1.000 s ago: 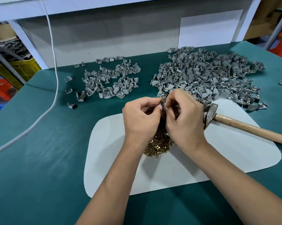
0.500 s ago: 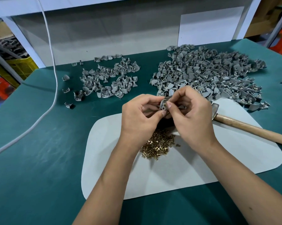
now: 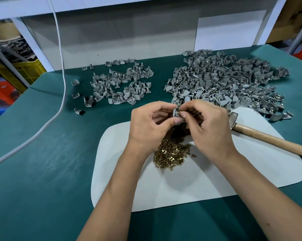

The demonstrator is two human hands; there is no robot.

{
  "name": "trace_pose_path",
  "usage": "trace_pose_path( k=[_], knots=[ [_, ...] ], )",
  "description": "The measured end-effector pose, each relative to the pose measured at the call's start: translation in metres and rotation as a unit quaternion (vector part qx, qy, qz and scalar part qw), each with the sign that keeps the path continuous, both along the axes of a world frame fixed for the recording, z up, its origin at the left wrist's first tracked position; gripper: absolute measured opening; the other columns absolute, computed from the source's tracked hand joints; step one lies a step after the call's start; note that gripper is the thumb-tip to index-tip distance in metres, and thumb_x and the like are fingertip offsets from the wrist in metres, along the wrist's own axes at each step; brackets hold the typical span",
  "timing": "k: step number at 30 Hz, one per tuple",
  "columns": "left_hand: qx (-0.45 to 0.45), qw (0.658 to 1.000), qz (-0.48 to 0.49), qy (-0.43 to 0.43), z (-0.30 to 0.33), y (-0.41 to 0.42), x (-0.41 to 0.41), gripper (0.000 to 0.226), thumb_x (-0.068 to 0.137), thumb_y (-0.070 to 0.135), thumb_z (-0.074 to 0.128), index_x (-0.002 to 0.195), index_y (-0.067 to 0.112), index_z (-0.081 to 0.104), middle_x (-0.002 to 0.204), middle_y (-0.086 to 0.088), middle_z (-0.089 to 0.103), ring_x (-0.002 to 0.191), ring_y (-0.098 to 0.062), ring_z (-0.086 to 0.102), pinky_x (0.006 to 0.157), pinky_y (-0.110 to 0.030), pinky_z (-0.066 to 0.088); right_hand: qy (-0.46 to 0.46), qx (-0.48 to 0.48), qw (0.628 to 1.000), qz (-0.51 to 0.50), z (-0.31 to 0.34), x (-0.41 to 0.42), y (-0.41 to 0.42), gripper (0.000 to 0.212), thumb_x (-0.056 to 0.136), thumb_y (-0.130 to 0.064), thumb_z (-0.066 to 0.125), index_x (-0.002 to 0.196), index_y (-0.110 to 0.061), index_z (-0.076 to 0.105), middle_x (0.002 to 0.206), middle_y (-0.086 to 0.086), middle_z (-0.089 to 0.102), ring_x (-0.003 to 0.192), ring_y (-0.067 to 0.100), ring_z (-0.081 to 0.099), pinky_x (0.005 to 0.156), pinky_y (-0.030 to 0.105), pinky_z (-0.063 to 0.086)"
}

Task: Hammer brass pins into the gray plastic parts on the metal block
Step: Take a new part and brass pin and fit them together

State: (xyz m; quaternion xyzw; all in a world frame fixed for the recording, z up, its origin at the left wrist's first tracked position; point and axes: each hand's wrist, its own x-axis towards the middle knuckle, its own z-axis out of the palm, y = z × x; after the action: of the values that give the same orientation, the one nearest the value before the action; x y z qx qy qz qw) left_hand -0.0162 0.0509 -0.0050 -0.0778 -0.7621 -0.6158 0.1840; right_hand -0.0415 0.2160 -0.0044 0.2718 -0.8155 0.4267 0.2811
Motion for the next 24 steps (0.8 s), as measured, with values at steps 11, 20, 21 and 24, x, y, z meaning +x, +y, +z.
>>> trace_pose_path(
  k=[11,20,21,24],
  knots=[
    [0.072,0.997,-0.039,-0.003,0.0018,-0.0009,0.0008,0.026,0.074,-0.004,0.085,0.098,0.003,0.077,0.089,-0.014,0.079,0.082,-0.025,0.075,0.080,-0.032,0.062,0.039,0.011,0.999,0.019,-0.0010,0.0030,0.0011,0.006,0.093,-0.002,0.067,0.096,-0.005,0.071,0.092,0.002,0.070,0.086,0.013,0.064,0.080,0.023,0.052],
    [0.131,0.988,-0.049,-0.065,0.0024,0.0013,-0.0002,0.019,0.095,0.011,0.066,0.094,-0.006,0.075,0.077,-0.012,0.075,0.065,-0.019,0.070,0.065,-0.026,0.060,0.048,0.034,0.998,0.031,0.0014,0.0020,0.0026,0.006,0.096,-0.004,0.068,0.099,-0.003,0.073,0.093,0.004,0.070,0.086,0.012,0.062,0.080,0.021,0.051],
    [0.133,0.987,-0.047,-0.070,0.0025,0.0018,-0.0005,0.026,0.094,0.018,0.065,0.092,-0.006,0.075,0.077,-0.014,0.074,0.066,-0.020,0.071,0.065,-0.027,0.061,0.042,0.030,0.998,0.034,0.0013,0.0028,0.0019,0.006,0.095,-0.004,0.068,0.098,-0.003,0.073,0.093,0.003,0.070,0.086,0.012,0.062,0.080,0.021,0.050],
    [0.163,0.983,-0.054,-0.071,0.0033,-0.0003,-0.0006,0.034,0.089,0.027,0.067,0.097,-0.005,0.075,0.086,-0.020,0.075,0.075,-0.025,0.074,0.076,-0.035,0.064,0.023,0.012,0.999,0.032,0.0008,0.0037,0.0009,0.005,0.094,-0.003,0.068,0.097,-0.005,0.072,0.092,-0.001,0.069,0.085,0.009,0.061,0.080,0.015,0.047]
  ],
)
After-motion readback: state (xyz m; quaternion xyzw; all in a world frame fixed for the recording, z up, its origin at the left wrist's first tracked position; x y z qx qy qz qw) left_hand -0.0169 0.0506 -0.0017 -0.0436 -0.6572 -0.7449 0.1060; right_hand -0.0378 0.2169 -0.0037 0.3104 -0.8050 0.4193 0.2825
